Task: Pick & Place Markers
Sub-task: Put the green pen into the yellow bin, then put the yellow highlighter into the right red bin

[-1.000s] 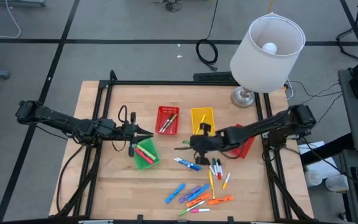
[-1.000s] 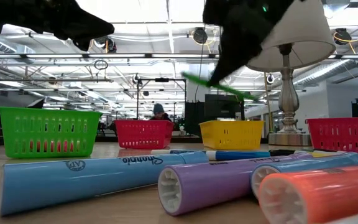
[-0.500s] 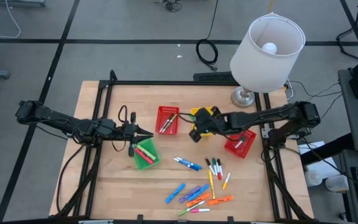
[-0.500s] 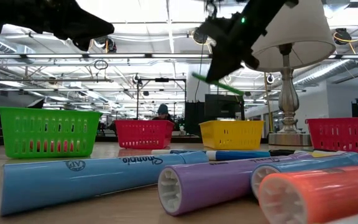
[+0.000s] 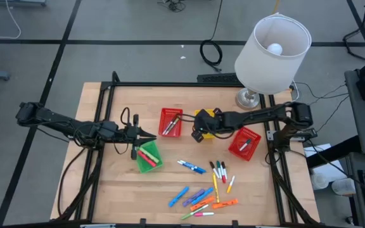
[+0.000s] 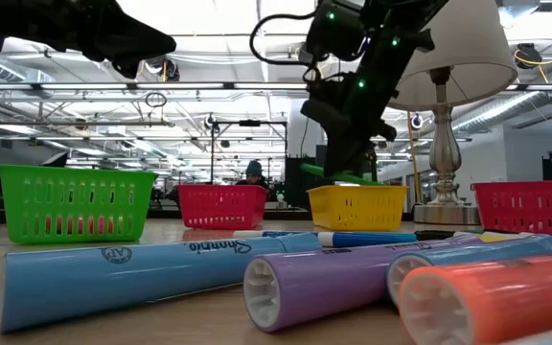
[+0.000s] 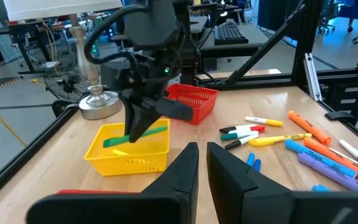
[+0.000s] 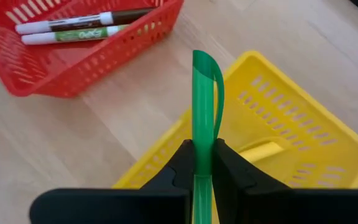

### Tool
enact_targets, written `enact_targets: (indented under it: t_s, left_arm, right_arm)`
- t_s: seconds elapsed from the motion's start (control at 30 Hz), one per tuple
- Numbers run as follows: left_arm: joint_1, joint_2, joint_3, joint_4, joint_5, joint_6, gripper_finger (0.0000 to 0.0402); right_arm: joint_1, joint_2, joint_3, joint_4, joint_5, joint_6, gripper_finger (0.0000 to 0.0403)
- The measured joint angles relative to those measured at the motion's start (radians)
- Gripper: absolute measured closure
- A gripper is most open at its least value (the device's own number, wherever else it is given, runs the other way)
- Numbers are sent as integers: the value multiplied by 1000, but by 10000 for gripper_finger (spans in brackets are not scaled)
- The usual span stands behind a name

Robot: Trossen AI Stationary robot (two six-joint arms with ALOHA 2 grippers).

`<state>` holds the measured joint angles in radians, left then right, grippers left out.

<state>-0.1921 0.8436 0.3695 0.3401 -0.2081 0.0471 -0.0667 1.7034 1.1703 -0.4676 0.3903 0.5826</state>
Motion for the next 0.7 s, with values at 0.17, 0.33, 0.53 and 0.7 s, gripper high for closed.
enact_targets:
  t_s: [0.17, 0.33, 0.53, 0.7]
  left_arm:
    - [0, 0, 0, 0, 0, 0, 360]
    - [0, 0, 0, 0, 0, 0, 360]
    - [0, 0, 0, 0, 0, 0, 360]
    - [0, 0, 0, 0, 0, 2, 360]
  right_arm:
    - [-11, 5, 0, -22, 0, 13, 385]
    - [-12, 6, 1, -50, -2, 20, 336]
    - [-12, -9, 0, -102, 0, -6, 266]
    - [-12, -102, 0, -131, -2, -42, 254]
